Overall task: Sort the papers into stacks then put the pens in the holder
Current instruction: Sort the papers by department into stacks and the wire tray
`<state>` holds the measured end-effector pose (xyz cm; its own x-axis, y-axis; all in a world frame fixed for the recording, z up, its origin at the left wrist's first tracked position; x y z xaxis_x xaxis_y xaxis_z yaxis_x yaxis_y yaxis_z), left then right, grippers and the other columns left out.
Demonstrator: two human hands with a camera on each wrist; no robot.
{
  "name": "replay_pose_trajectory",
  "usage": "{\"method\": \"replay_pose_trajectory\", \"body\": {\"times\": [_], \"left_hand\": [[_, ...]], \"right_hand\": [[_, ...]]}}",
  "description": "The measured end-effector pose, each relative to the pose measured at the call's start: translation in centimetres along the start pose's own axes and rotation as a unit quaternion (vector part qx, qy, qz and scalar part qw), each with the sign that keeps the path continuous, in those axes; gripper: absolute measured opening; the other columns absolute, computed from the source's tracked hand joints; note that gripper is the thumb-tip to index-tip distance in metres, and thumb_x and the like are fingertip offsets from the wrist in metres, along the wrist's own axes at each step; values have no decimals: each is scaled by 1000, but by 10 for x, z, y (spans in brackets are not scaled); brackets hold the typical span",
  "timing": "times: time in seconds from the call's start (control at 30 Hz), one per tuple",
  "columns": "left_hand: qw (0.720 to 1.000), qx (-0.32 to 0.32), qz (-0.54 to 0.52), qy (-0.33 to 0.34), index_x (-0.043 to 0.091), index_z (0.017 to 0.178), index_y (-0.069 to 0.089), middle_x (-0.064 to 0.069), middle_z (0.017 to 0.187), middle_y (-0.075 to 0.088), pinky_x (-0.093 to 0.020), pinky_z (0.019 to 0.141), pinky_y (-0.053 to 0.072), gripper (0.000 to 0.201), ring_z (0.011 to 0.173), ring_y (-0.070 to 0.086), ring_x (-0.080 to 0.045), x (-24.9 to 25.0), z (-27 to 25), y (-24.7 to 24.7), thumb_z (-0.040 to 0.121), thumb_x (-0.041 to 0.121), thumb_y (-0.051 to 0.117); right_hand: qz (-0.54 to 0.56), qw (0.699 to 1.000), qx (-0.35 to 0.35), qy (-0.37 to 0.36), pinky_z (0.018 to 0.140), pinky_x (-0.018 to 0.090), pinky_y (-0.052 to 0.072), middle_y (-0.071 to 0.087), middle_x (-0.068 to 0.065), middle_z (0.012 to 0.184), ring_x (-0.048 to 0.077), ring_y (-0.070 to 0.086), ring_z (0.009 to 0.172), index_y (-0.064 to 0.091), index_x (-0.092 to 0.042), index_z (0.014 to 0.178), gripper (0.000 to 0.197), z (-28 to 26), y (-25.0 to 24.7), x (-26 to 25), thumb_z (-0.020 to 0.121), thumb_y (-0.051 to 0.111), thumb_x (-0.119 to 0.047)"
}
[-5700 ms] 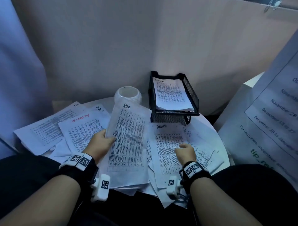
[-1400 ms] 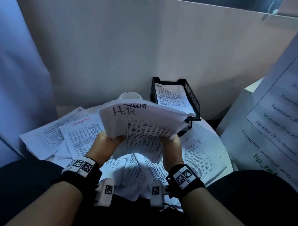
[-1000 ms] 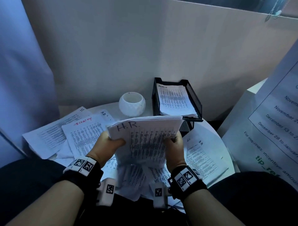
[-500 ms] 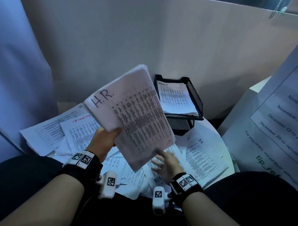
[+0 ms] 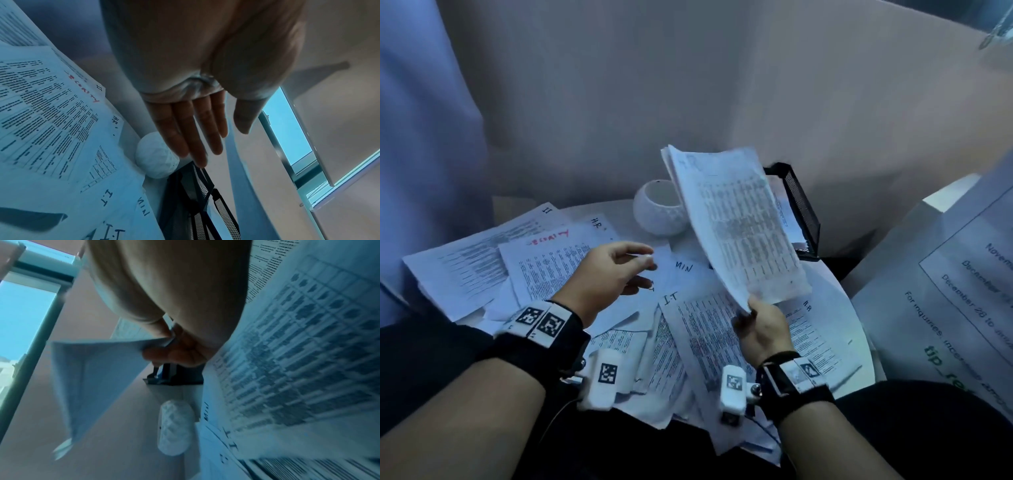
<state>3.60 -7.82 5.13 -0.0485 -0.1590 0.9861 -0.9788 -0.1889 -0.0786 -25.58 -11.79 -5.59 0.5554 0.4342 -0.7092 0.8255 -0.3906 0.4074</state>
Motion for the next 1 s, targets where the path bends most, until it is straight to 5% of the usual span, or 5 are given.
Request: {"method": "replay_pose_trajectory", "body": {"times": [0.17,0.47,0.57,0.87,1.0], "left_hand": [[1000,-15,21,-5,13,107,74,-7,97,81,-37,76,56,12,83,77,-29,-2,8,-1,100,12,64],[999,-25,45,-16,13,103,74,-3,91,81,-34,74,55,12,76,77,-21,-7,16,-2,99,7,64],[998,-23,47,-23,13,102,74,-4,90,81,-32,72,54,12,73,76,-19,-8,16,-3,99,7,64],[998,-23,54,-33,12,102,75,-9,90,80,-30,68,52,12,70,73,-19,-11,20,-6,98,6,65],[997,-23,57,-34,12,102,75,-8,89,80,-28,66,52,11,69,73,-17,-11,22,-6,98,6,66]], "right_hand": [[30,987,145,-66,40,21,42,51,7,70,14,49,44,52,-9,86,21,24,-19,-54,94,44,9],[-4,963,242,-122,43,20,47,63,6,71,12,57,51,63,-2,99,23,64,6,-111,94,43,7],[-94,977,180,-59,44,19,43,56,1,76,10,52,58,55,-13,76,26,80,32,-112,100,47,-6],[-192,975,89,-68,50,17,51,64,0,86,9,63,66,59,-10,97,9,121,88,-128,99,51,-7],[-155,981,96,-66,46,19,50,70,12,91,15,64,65,60,2,105,17,127,95,-126,102,44,2]]}}
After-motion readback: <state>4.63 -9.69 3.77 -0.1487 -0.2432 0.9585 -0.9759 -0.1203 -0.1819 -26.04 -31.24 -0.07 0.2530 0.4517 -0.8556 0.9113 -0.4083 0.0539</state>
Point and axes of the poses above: each hand's wrist, its own z-axis towards the middle knuckle, its own y-axis out of the palm, x = y × z, the point moved 8 cm from there along z, towards the middle knuckle
